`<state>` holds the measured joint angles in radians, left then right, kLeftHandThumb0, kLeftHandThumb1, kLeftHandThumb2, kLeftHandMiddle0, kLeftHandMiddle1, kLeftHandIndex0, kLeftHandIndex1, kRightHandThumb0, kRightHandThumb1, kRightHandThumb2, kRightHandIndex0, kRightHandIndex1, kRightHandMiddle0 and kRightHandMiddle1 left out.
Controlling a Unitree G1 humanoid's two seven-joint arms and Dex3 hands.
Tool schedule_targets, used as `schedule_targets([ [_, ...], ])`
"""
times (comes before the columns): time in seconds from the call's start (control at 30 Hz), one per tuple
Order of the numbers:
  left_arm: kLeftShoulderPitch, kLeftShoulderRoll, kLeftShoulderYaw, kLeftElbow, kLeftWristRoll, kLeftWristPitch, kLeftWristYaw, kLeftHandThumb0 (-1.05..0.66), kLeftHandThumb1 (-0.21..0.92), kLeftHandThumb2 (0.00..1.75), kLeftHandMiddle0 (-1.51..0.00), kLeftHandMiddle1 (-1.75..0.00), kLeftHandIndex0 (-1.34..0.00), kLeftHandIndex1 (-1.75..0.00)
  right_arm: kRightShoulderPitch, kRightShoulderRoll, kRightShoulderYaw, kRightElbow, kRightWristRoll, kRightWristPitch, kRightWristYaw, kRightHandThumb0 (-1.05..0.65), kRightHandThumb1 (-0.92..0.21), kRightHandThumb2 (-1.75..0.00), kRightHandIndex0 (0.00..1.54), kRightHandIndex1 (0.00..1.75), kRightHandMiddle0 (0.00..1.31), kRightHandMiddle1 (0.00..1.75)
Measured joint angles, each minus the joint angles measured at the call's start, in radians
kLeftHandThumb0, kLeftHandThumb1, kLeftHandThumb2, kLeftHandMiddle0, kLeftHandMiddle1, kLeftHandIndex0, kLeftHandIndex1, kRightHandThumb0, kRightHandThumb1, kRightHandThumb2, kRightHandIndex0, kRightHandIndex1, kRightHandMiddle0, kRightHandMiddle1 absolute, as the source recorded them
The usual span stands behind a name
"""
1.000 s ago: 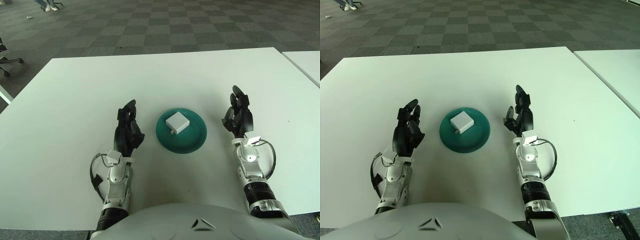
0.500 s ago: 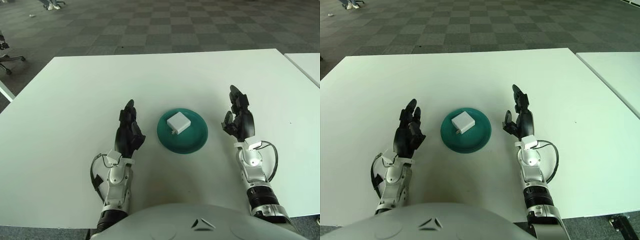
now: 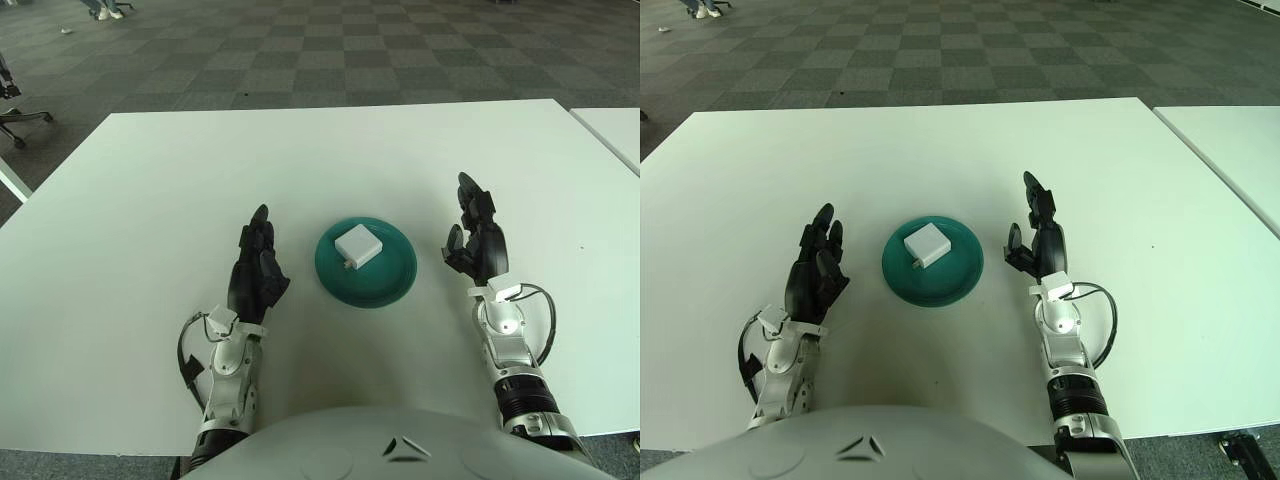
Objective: Put the charger into the plate.
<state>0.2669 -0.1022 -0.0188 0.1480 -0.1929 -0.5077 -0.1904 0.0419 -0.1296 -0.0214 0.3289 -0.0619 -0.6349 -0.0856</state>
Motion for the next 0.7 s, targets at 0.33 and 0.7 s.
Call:
schedule_targets([
  [0.33,0.015,-0.002,0.0,-0.031,-0.012,0.038,-0.009,-0.86,0.92,1.03,-0.07,-0.01,0.0,-0.29,0.119,0.016,0.017,-0.271,0.035,0.383,0.051,-0.99,-0.92,-0.91,0.01,0.0,0.0,0.28],
  [0.7,0.028,0.004,0.007,-0.062,-0.025,0.118,-0.009,-0.86,0.92,1.03,-0.07,-0.01,0.0,-0.27,0.021,0.06,0.006,-0.269,0.05,0.657,0.038,-0.94,-0.92,-0.91,0.06,0.02,0.0,0.26],
])
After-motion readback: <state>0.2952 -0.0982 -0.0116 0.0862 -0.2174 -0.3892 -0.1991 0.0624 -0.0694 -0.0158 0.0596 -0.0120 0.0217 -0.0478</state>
